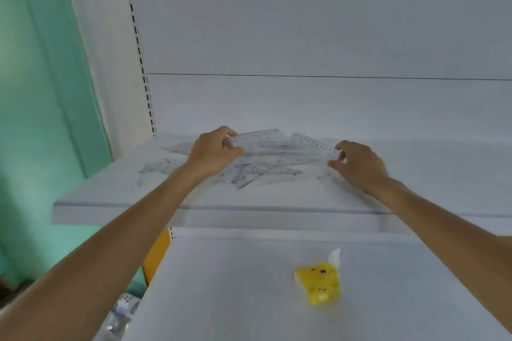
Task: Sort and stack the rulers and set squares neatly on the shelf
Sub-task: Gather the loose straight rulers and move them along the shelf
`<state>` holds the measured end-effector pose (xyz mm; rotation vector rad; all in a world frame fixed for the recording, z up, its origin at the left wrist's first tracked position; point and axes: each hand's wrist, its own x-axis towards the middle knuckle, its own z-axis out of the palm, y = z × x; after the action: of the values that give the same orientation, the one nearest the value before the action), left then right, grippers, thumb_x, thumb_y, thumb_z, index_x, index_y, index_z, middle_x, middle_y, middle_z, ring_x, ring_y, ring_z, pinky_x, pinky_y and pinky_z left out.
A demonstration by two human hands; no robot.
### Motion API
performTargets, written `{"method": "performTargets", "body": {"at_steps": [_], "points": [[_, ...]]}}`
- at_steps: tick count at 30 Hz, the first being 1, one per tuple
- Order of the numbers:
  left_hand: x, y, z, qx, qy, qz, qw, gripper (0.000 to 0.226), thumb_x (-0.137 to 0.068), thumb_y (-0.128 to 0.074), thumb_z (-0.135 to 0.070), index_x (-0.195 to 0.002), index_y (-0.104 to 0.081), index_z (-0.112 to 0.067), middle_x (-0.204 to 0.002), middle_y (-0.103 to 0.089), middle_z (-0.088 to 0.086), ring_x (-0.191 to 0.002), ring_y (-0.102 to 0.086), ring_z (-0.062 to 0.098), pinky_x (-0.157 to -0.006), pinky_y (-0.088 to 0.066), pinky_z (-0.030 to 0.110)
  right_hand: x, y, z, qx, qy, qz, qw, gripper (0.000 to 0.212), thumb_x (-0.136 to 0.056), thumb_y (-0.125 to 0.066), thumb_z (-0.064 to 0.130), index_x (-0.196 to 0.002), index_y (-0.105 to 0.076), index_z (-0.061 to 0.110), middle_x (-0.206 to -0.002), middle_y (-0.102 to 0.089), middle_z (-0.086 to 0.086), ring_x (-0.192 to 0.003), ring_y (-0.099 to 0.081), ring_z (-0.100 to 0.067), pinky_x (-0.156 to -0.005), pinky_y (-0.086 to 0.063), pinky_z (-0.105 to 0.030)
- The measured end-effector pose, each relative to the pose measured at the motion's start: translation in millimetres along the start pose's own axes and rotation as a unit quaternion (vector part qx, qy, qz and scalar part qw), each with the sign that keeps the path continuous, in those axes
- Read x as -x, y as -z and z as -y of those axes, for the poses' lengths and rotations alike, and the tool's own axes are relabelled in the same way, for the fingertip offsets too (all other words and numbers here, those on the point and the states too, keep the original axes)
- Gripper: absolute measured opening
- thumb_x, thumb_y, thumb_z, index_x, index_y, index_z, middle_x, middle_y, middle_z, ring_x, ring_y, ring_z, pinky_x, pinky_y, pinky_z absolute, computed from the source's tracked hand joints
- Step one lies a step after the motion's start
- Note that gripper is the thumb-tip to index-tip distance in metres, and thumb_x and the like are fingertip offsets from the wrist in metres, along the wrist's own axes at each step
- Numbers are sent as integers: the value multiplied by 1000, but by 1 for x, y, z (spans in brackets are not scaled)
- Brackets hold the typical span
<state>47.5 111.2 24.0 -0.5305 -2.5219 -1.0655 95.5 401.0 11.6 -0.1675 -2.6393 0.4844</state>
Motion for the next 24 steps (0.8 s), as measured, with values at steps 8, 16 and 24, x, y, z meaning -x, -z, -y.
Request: {"method": "performTargets", "body": {"at_steps": [8,16,24], "points": [[-25,-106,-102,61,-73,93,991,24,-83,-64,-33,-104,-60,-24,-92,-56,-11,-85,-54,4,-70,-38,16,33,73,-138,76,-121,-51,988,39,-87,-59,36,-121,-56,16,-113,-57,-7,-101,-56,-27,-79,-43,-33],[-30,-233,-230,60,-166,132,975,28,-83,-65,-35,-105,-61,-18,-85,-53,-7,-71,-48,2,-70,-35,20,67,164,-286,51,-191,-76,977,38,-81,-67,29,-113,-61,11,-96,-60,-2,-74,-53,-15,-55,-41,-23],[-31,-331,-322,104,-193,147,965,24,-84,-62,-37,-102,-63,-20,-88,-57,-7,-78,-52,6,-72,-36,18,86,215,-400,43,-243,-80,966,43,-82,-65,25,-121,-57,8,-109,-61,-8,-85,-52,-17,-73,-43,-27]]}}
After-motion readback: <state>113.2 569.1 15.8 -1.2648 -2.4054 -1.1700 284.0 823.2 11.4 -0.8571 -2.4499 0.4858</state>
